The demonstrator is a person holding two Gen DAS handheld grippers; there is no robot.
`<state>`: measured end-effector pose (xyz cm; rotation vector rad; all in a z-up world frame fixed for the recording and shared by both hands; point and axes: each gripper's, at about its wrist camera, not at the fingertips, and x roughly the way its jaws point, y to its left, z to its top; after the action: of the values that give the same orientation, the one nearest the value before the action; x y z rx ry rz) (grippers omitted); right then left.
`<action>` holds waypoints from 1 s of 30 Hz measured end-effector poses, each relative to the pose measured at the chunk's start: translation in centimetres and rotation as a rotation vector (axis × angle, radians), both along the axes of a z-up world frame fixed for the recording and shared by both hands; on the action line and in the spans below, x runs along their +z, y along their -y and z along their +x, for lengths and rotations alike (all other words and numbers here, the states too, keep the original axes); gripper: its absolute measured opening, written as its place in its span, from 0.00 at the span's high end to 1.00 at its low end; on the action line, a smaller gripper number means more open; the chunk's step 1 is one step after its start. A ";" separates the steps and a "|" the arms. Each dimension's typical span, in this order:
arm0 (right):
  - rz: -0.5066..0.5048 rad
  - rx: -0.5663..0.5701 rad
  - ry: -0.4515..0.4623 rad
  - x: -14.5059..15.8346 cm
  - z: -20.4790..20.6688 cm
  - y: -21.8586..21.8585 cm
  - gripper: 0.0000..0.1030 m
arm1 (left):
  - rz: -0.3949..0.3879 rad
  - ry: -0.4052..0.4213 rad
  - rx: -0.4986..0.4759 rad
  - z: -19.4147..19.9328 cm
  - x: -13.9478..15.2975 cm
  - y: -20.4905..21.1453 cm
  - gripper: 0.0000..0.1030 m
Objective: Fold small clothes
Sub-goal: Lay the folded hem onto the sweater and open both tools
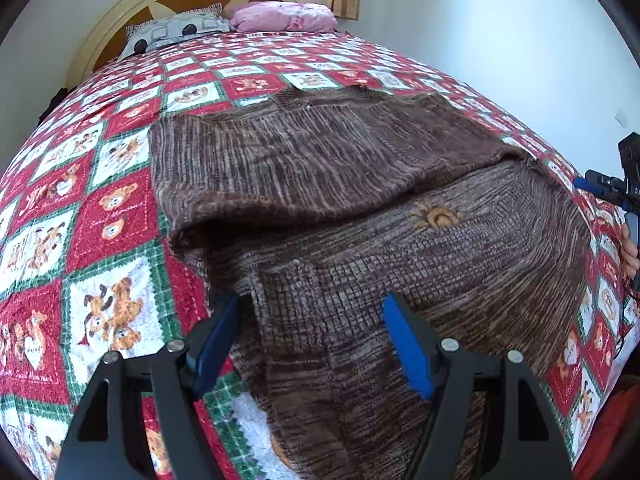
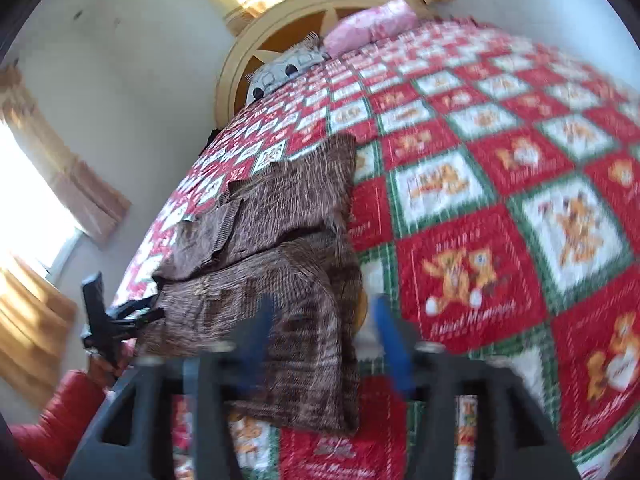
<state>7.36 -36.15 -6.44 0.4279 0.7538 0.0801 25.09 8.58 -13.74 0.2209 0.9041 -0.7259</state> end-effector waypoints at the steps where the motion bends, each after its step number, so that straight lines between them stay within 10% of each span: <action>1: -0.031 0.015 0.002 0.2 0.3 -0.3 0.39 | -0.005 -0.005 0.007 0.0 0.0 -0.1 0.27; 11: -0.327 0.200 -0.014 -1.5 5.9 -5.6 0.40 | -0.075 -0.056 0.073 0.5 0.0 -0.7 0.25; 19: -0.488 0.235 -0.064 -3.0 6.5 -8.1 0.87 | -0.107 -0.072 0.098 0.3 0.1 -0.8 0.29; 23: -0.441 0.203 -0.035 -2.2 5.6 -7.7 0.92 | -0.110 -0.065 0.149 0.1 0.0 -1.3 0.72; 30: -0.384 0.163 0.006 -0.7 4.3 -7.4 0.92 | -0.212 -0.123 0.261 0.4 -0.3 -3.2 0.88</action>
<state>11.64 -28.72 -7.18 0.0002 0.7772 0.0868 25.45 11.78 -14.04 -0.1296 0.9441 -0.5910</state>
